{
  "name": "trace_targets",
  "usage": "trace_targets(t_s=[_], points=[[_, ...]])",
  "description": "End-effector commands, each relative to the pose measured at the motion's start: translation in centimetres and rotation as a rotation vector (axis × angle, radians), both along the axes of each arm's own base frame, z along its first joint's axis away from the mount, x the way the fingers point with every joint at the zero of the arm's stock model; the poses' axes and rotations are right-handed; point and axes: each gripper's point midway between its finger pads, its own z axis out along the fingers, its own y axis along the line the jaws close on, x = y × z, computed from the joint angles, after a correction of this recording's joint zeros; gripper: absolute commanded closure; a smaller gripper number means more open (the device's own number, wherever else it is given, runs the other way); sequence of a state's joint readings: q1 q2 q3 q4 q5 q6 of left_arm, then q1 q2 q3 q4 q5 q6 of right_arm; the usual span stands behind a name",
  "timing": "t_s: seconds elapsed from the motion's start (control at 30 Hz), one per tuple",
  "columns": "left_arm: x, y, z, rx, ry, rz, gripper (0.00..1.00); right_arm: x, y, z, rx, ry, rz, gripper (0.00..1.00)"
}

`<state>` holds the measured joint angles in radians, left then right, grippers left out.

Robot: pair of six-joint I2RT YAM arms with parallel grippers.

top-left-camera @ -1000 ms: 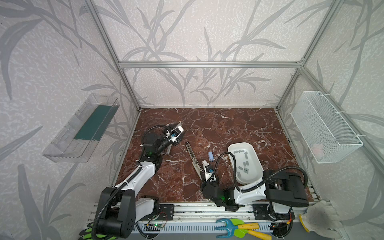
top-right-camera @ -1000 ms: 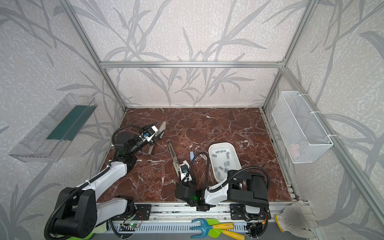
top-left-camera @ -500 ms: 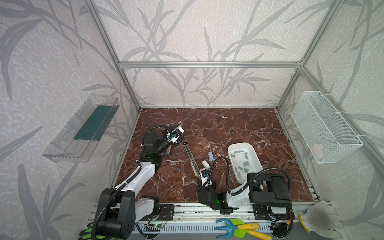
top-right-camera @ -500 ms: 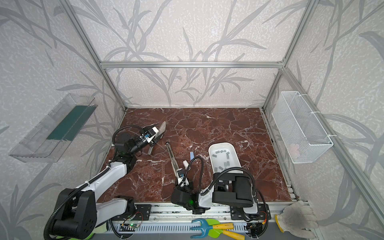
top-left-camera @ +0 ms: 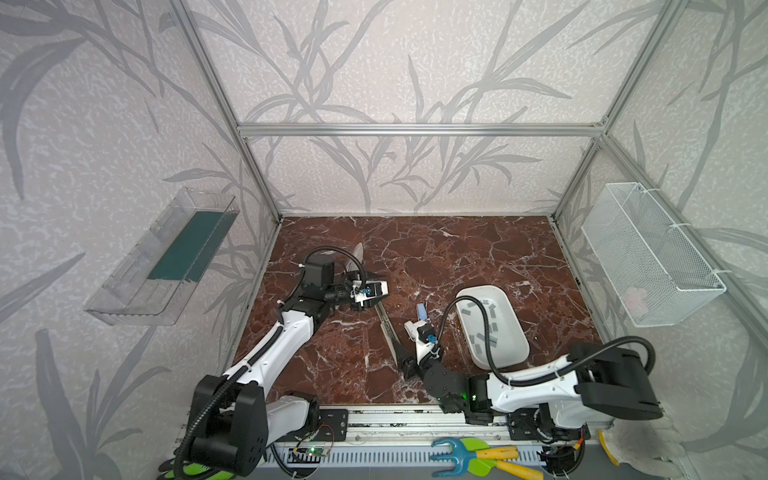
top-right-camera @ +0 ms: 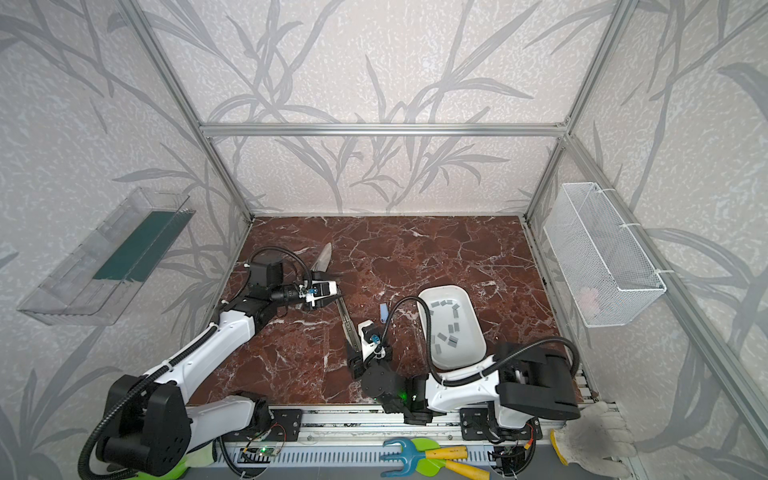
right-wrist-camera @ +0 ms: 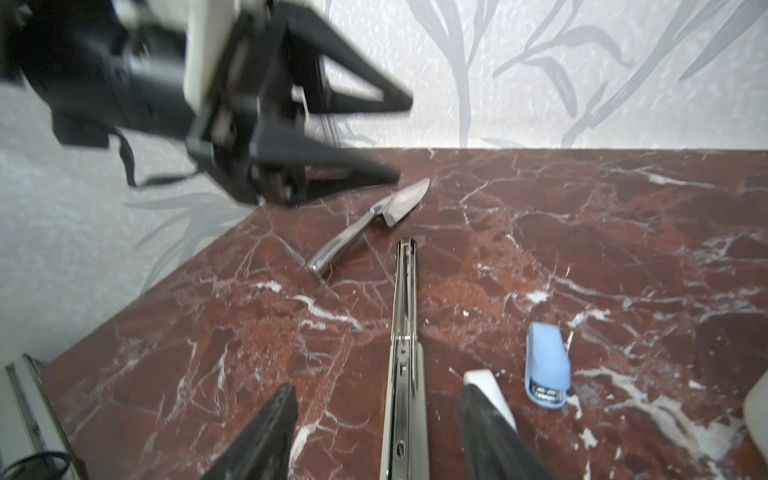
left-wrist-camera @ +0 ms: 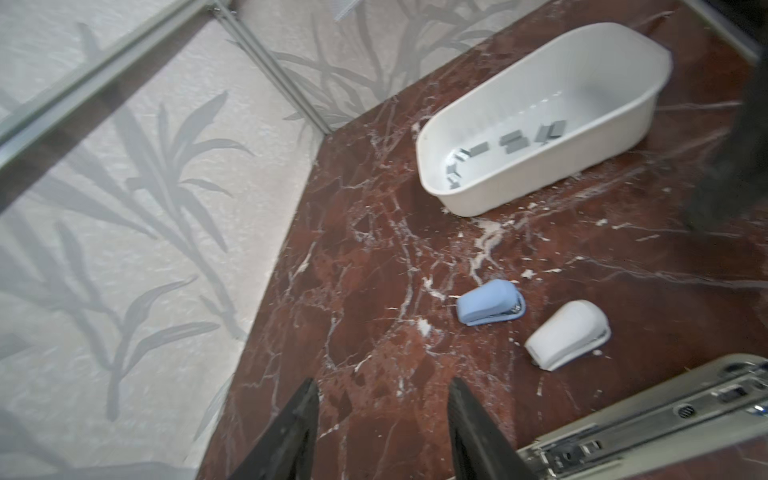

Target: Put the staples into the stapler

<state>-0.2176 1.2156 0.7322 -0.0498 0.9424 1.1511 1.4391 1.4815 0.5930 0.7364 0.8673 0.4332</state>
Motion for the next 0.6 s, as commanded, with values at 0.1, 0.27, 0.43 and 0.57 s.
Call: trace_targets(t_s=[0.1, 0.27, 0.43, 0.57], points=[[-5.3, -1.6, -7.8, 0.292, 0.080, -0.234, 0.49, 3.4, -6.7, -1.2, -0.118, 0.029, -0.093, 0.35], [-7.2, -2.6, -9.6, 0.396, 0.151, -0.330, 0.53, 4.2, -11.6, -0.1, -0.094, 0.030, -0.169, 0.34], [-8.3, -3.6, -10.8, 0.439, 0.141, -0.374, 0.53, 4.2, -14.9, 0.0, -0.041, 0.047, -0.196, 0.33], [-7.8, -5.2, -11.0, 0.446, 0.158, -0.357, 0.53, 3.8, -16.2, 0.4, -0.005, 0.031, -0.195, 0.31]])
